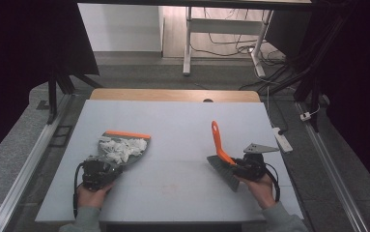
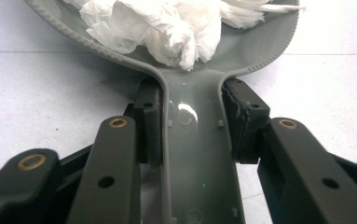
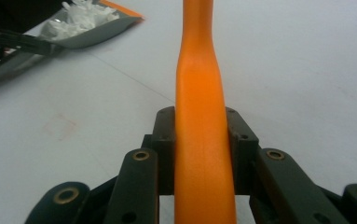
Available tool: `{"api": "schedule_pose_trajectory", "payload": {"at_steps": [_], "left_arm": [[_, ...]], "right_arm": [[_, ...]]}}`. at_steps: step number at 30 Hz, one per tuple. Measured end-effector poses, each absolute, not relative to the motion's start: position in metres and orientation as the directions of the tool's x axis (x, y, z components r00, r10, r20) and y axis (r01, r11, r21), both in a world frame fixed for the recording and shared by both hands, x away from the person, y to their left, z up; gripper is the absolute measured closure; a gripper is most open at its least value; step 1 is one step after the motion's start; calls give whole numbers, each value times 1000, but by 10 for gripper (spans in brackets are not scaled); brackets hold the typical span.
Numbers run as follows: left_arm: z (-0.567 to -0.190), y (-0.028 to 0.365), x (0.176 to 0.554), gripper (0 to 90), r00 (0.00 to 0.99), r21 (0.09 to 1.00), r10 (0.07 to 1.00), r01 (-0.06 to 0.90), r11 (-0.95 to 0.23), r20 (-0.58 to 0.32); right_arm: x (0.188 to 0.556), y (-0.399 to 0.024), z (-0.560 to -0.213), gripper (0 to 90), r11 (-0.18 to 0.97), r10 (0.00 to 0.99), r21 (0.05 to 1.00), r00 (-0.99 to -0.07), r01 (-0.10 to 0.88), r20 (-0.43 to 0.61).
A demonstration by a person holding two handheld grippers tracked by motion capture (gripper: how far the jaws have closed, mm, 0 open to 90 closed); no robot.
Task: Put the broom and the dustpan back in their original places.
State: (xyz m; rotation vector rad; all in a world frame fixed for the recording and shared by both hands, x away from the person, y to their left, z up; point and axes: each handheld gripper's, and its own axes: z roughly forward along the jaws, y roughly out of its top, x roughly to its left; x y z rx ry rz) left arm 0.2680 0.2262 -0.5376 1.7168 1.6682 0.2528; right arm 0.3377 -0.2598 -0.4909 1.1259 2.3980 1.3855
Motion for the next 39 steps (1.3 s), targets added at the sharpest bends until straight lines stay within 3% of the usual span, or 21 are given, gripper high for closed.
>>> {"api": "schedule_pose_trajectory", "payload": {"at_steps": [10,24,39], "left_arm": [[-531,229,261,329,163,628,947,776,49,-276],[-526,235,258,302,215,650,940,760,8,-264],[-525,235,258,304,221,654,938,756,8,-266]], "right_arm": [[348,-261,-493,693,323,706,770,-682,550,191],[368,-274,-500,635,331,754,725,-631,604,182],[375,-278,-505,497,365,796,688,-594,627,119]]}}
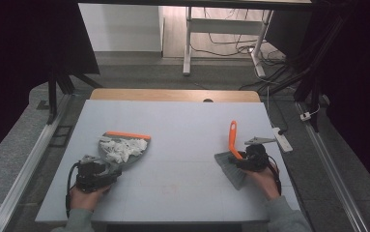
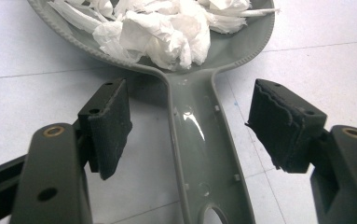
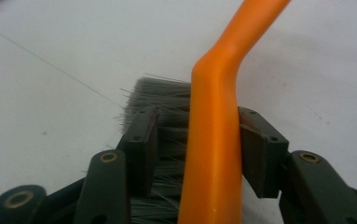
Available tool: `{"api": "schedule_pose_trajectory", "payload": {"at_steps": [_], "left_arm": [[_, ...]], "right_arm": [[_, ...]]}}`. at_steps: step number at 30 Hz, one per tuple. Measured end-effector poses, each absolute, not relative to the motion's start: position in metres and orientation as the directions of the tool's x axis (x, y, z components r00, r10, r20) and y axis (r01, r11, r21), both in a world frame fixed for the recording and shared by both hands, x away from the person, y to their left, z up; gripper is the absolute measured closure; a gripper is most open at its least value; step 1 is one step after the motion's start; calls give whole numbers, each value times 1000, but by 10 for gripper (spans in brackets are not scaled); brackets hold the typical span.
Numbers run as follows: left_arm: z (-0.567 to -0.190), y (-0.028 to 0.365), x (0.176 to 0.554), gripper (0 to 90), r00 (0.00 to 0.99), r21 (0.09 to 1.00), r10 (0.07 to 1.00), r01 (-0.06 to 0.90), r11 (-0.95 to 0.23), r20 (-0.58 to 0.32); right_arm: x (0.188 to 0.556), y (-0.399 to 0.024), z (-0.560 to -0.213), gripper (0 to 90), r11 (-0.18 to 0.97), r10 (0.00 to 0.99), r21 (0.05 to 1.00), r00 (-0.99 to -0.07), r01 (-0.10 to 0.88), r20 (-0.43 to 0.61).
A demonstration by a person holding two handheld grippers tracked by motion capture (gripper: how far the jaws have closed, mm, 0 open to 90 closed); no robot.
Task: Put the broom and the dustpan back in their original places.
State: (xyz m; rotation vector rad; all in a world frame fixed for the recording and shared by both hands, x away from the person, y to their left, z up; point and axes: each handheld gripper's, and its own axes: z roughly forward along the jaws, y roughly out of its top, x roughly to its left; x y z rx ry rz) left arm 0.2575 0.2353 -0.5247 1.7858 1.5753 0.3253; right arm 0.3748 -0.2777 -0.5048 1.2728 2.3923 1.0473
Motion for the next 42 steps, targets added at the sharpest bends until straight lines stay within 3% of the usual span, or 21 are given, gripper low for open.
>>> {"api": "schedule_pose_trajectory", "payload": {"at_steps": [11,17,25,42], "left_arm": [[-522,235,256,302,233,665,939,746,-6,-253],[-516,237,252,301,252,686,945,727,-43,-209],[-506,234,249,317,361,704,920,693,-155,-153],[-507,226,257,321,544,706,822,648,-285,-167]], "right_arm": [[375,-281,-505,468,366,825,682,-560,633,76],[367,-283,-495,467,354,821,736,-568,577,51],[353,-282,-489,476,372,755,783,-654,498,57],[325,-278,-494,480,414,679,817,-734,401,16]]}}
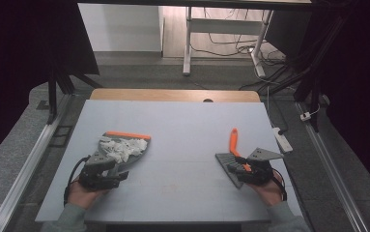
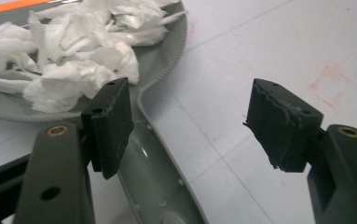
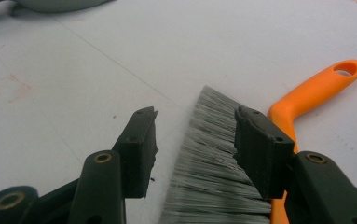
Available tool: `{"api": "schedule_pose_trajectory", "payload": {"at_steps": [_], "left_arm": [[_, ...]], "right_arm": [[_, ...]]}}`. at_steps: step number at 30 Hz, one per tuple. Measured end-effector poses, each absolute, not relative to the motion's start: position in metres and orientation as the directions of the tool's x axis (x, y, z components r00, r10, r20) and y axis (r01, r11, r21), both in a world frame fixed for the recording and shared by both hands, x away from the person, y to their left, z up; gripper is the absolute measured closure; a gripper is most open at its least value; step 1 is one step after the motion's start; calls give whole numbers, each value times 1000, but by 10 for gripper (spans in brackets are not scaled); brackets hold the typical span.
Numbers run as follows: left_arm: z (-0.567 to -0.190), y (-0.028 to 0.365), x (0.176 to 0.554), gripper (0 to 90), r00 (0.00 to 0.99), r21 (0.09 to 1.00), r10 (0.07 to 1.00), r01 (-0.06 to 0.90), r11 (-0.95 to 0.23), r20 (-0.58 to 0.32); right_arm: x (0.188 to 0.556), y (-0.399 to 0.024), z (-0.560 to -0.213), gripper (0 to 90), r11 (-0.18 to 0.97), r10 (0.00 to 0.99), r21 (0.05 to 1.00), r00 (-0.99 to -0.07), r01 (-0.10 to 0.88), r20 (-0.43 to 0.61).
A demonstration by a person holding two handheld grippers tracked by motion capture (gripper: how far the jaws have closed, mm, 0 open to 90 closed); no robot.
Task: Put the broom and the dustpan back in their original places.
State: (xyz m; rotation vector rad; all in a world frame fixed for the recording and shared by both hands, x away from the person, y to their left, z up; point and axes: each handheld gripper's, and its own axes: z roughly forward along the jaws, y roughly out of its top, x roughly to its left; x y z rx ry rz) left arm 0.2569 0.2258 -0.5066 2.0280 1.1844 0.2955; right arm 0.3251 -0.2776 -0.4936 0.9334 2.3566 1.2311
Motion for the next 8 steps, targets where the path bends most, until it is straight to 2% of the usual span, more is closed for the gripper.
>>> {"api": "schedule_pose_trajectory", "payload": {"at_steps": [8], "left_arm": [[-506,225,252,321,547,711,821,643,-285,-165]], "right_arm": [[324,-278,-494,480,417,668,822,-744,388,13]]}}
